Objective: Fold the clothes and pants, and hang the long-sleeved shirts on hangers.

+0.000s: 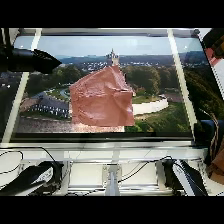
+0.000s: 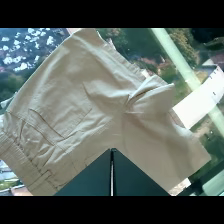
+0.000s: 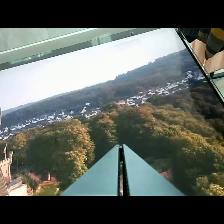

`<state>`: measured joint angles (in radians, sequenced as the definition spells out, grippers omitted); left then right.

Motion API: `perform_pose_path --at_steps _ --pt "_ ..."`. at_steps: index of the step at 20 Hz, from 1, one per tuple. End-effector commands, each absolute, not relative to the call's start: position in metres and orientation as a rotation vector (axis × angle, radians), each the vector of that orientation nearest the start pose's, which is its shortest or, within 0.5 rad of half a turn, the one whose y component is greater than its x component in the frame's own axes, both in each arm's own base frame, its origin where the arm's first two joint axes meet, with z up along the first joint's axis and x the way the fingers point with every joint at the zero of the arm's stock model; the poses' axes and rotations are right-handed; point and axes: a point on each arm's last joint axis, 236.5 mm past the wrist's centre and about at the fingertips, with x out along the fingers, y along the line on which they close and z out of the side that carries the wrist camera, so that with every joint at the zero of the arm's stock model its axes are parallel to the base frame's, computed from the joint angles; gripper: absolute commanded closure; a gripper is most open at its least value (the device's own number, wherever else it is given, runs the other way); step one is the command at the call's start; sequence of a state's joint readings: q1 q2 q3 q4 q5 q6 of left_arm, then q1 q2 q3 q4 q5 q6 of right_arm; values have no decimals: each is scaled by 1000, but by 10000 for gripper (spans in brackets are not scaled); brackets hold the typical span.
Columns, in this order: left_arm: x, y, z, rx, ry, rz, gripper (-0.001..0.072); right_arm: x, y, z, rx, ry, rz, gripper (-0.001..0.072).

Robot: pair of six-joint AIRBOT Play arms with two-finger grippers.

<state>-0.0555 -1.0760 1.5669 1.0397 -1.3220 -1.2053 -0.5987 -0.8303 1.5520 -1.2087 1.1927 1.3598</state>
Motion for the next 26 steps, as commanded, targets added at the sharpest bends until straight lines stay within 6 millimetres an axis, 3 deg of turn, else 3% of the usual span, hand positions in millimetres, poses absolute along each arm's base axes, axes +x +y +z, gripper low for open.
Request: perform_pose_path --at_steps 1,20,24,26 --pt "365 -136 258 22 718 -620 694 313 -119 349 131 408 -243 704" --pt "364 -136 258 22 718 -620 694 313 -118 350 134 406 -239 703" --pt "366 -136 255 21 729 -621 693 322 -97 355 220 376 -156 703" --pt "360 -137 237 -9 813 -627 693 324 -91 338 246 438 -122 703"
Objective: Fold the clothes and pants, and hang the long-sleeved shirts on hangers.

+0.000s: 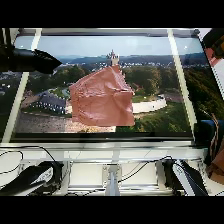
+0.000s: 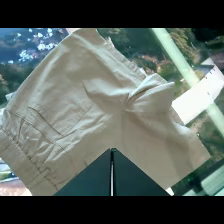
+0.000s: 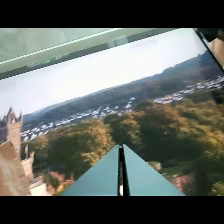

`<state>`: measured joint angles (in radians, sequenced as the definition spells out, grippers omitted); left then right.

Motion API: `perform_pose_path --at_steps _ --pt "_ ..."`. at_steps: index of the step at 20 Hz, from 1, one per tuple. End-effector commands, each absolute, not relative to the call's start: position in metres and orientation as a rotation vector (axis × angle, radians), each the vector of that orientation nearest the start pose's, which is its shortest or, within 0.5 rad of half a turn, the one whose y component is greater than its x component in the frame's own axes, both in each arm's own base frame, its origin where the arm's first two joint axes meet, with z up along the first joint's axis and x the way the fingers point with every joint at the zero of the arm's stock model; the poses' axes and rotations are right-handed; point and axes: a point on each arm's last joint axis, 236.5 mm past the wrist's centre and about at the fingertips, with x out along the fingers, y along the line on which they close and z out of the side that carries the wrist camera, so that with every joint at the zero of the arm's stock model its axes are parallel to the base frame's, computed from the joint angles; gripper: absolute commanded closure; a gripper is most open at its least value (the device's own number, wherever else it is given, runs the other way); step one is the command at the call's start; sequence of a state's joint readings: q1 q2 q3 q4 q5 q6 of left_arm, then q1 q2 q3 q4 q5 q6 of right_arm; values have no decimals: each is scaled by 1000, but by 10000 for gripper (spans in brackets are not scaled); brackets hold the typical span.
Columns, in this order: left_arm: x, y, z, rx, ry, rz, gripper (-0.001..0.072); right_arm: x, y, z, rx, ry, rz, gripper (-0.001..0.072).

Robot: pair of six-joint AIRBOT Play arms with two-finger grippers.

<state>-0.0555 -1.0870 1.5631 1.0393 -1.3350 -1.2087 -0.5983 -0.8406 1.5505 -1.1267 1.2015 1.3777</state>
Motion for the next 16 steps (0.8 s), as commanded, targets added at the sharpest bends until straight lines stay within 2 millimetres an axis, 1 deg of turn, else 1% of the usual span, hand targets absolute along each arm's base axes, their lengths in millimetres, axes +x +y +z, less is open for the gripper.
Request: perform_pose_path --at_steps 1,3,5,6,8,10,12,14,15,16 --pt "357 -137 222 -30 872 -627 694 323 -88 320 248 508 -102 704" --pt "345 -131 181 -16 1019 -622 693 319 -82 279 294 645 -66 704" --pt "342 -120 139 -7 1132 -587 694 321 -77 252 347 712 -38 704" --pt "342 -119 124 -24 1153 -577 695 323 -75 242 368 734 -27 704" --pt "347 -117 101 -48 1146 -543 695 325 -76 225 396 771 -21 704" --pt "344 -113 78 -99 1123 -489 695 326 -76 214 379 798 -3 704" --pt "330 -110 54 -160 1108 -454 694 326 -76 205 333 814 22 704" --pt "305 -107 32 -231 1130 -432 682 325 -76 200 300 822 41 704" --pt "294 -103 22 -255 1144 -419 599 326 -76 200 288 822 46 704" --pt "283 -99 12 -281 1161 -394 338 326 -76 201 286 818 45 704"
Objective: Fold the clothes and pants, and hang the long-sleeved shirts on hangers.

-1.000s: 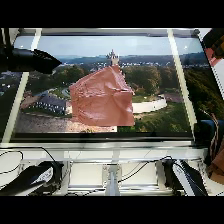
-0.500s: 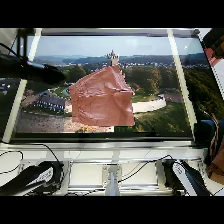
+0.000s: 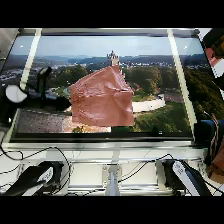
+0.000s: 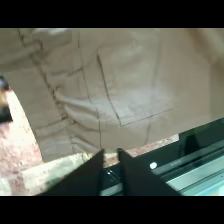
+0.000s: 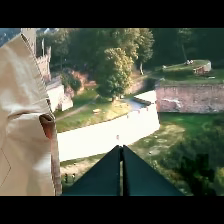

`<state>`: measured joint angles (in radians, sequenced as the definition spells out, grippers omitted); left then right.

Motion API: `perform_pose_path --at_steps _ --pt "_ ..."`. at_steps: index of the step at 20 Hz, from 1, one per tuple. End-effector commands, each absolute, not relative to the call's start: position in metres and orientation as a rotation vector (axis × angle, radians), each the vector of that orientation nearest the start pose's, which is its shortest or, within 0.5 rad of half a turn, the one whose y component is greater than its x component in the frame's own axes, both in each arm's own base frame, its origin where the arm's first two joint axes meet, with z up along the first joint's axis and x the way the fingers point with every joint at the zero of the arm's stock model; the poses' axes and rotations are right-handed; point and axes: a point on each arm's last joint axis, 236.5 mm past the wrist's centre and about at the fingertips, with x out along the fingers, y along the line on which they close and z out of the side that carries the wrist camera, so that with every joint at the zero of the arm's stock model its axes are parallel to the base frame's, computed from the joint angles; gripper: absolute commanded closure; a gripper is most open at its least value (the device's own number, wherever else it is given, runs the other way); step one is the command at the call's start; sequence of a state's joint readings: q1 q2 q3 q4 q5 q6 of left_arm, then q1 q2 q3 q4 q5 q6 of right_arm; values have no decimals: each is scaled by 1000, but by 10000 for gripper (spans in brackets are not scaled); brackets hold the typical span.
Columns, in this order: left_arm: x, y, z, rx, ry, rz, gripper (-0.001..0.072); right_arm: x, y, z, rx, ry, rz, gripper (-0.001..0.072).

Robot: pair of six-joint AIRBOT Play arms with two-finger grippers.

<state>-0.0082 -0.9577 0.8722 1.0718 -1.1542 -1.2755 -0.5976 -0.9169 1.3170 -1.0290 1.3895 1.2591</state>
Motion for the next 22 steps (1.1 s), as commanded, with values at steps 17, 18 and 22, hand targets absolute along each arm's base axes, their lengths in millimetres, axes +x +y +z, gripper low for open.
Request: perform_pose_path --at_steps 17,18,22 --pt "269 -83 -115 -616 1333 -93 143 339 -81 213 292 741 30 704" --pt "272 -81 -119 -621 1327 -78 145 340 -80 214 297 738 36 704" --pt "287 -98 -116 -666 1272 -166 214 341 -77 216 304 731 45 703"
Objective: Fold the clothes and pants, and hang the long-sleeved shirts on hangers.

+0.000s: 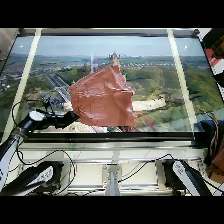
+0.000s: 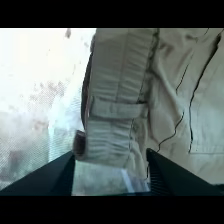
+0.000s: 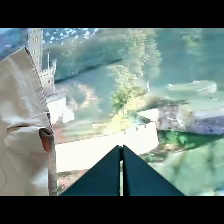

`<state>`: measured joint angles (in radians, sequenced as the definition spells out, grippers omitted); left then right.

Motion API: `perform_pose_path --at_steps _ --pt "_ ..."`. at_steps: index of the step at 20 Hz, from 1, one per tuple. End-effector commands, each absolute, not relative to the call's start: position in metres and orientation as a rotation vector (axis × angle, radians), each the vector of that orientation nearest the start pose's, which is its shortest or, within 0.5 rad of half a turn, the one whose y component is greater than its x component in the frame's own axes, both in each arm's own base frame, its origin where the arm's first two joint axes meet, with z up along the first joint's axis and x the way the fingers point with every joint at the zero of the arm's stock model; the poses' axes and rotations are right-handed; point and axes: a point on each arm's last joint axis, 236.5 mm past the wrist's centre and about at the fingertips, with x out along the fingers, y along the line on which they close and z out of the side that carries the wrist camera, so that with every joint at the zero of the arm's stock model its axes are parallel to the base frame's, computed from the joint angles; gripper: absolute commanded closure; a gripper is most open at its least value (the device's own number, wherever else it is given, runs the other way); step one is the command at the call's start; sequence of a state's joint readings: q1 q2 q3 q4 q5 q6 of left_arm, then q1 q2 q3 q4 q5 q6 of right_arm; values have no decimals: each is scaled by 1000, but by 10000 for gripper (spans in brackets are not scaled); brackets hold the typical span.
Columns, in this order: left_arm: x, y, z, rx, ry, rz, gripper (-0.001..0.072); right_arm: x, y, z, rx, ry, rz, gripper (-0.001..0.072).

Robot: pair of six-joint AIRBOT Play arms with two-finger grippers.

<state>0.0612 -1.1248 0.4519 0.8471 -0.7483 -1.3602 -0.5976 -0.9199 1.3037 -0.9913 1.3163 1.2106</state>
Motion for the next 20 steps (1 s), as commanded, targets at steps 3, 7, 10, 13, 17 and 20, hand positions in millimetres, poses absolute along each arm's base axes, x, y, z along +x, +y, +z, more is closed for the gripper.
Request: perform_pose_path --at_steps 3,7,10,13,17,20 --pt "302 -109 -110 -702 1206 -224 261 341 -78 216 303 731 45 704" --pt "316 -100 -109 -685 1146 -193 694 341 -77 215 200 728 84 704" --pt "318 -112 -92 -663 1146 -284 695 338 -69 199 172 770 149 704" --pt "318 -126 -67 -634 1128 -390 695 327 -22 153 334 844 347 704" --pt "321 -126 -53 -622 1089 -402 695 285 52 65 527 1063 553 703" --pt "321 -126 -53 -622 1090 -403 694 273 90 10 535 1131 562 293"
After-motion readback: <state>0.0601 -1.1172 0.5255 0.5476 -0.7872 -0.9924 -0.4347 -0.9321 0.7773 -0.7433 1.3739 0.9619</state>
